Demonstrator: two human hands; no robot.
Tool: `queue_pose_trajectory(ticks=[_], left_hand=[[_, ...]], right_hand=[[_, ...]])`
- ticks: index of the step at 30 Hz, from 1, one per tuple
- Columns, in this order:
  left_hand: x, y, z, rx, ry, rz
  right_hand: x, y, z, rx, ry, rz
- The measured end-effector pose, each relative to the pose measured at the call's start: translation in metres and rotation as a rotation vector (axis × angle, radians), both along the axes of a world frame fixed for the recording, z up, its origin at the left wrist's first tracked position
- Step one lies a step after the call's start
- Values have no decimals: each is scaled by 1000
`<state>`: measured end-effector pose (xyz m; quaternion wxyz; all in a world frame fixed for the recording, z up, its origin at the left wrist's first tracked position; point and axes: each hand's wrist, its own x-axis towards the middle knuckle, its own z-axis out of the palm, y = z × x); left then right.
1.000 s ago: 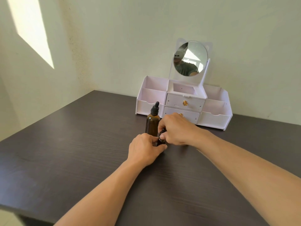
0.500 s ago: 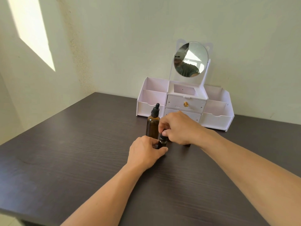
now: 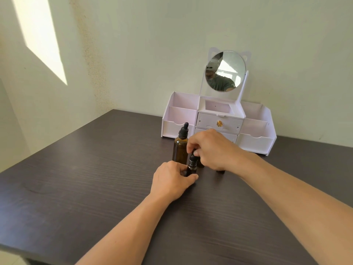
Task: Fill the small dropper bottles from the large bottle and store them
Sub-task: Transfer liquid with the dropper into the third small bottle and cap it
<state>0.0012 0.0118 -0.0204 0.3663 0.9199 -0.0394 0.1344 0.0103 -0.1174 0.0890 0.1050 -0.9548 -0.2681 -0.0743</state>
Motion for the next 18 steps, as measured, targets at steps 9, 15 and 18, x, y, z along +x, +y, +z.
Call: queue_pose_trajectory(ticks=[9,15,18], left_hand=[[-4,0,2,-36,-10,27],[-8,-2,3,-24,-20,119],[-10,-2,5,31,-29,186]], right_hand=[[-5,-19,25,191,-184,-68],[-14,-36,-28,375,-153,-301],[-15,-35,-58,404,-98,-391]])
